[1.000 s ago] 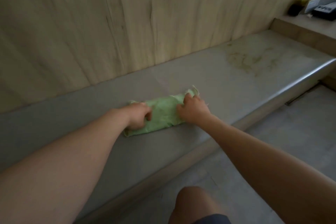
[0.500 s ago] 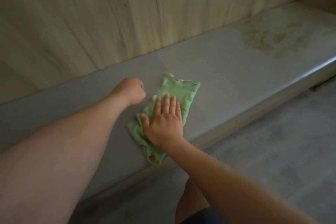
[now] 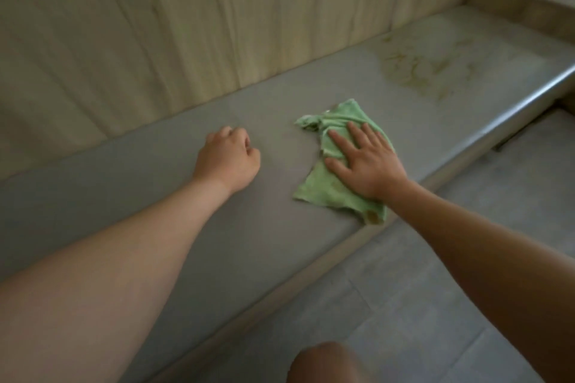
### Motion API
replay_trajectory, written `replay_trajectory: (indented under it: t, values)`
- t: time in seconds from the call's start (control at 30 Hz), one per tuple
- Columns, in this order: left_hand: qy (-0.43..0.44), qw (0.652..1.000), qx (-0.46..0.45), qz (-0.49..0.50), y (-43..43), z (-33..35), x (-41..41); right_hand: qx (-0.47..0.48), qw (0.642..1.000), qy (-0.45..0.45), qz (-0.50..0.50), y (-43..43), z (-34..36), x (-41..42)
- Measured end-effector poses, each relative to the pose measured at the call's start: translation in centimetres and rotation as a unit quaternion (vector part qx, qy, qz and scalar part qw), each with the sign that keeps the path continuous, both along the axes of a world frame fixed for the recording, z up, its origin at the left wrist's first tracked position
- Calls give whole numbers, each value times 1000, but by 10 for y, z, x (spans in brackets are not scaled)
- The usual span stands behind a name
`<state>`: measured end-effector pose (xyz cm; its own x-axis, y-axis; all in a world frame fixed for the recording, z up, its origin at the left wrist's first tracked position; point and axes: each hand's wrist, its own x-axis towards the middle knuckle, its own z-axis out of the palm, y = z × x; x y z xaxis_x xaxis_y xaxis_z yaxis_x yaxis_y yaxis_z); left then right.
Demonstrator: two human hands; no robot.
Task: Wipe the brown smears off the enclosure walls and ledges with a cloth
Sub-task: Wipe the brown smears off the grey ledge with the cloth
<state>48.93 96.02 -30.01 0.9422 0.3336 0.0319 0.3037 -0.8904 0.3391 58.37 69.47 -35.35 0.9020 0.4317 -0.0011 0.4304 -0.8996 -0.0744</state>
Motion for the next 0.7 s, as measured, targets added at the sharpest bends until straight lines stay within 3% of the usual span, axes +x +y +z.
replay_trajectory:
  t: [0.17, 0.4, 0.57, 0.7]
  values:
    - [-25, 997, 14, -72, -52, -23, 65, 29, 978, 13, -204, -52, -1, 78]
    - [-12, 991, 19, -129, -114, -29, 137, 72, 900, 45, -428, -87, -1, 121]
    - [14, 990, -2, -138, -145, -23, 184, 67, 876, 47, -476, -103, -2, 155]
    - [55, 994, -40, -84, -171, -32, 233, 62, 878, 41, -474, -113, -9, 179]
